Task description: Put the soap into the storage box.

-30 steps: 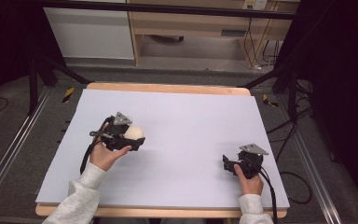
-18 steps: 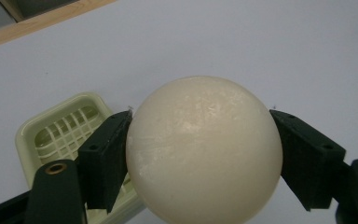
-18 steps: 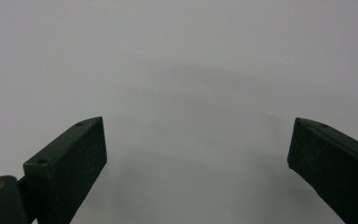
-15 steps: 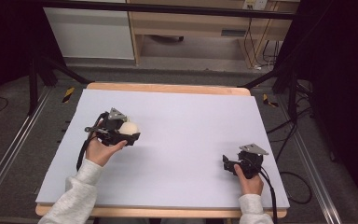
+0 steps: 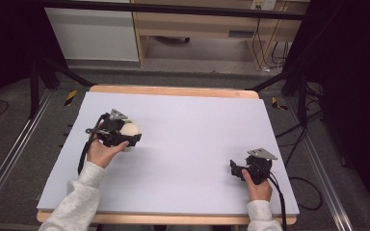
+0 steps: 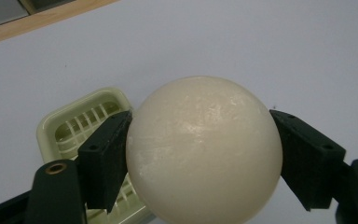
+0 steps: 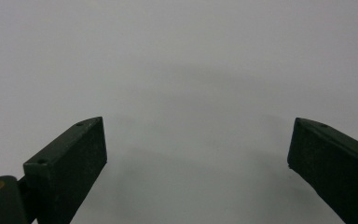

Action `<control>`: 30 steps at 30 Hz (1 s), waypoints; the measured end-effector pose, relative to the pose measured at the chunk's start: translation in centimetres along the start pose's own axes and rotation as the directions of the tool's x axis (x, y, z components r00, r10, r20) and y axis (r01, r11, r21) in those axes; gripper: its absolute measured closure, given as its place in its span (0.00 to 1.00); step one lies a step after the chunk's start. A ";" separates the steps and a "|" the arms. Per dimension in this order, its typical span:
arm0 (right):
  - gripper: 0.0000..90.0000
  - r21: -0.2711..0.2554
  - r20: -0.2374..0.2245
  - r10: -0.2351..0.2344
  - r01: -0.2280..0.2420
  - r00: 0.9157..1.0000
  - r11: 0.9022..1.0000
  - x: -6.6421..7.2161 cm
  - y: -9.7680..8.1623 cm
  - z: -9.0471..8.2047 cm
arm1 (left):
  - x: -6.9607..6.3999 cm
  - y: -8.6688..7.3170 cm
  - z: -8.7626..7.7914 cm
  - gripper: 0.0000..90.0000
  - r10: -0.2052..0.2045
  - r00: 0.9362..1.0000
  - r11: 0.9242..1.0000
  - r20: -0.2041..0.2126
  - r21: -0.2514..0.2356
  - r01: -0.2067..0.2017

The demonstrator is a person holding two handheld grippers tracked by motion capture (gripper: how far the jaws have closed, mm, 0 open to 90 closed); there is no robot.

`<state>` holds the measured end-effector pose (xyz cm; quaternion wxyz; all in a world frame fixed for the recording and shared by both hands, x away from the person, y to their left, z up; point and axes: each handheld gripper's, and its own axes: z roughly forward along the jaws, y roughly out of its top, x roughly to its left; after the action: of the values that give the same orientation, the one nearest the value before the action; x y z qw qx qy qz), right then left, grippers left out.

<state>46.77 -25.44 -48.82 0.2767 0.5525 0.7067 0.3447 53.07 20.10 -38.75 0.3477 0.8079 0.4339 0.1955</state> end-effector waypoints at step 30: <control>0.05 0.001 -0.002 0.002 -0.002 1.000 1.000 0.0 0.0 0.0 | 2.9 0.0 1.9 0.27 -0.053 0.998 0.998 -0.037 0.026 0.054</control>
<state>46.79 -25.45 -48.83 0.2755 0.5530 0.7067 0.3449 55.86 21.81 -40.03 0.3340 0.7970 0.4641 0.1947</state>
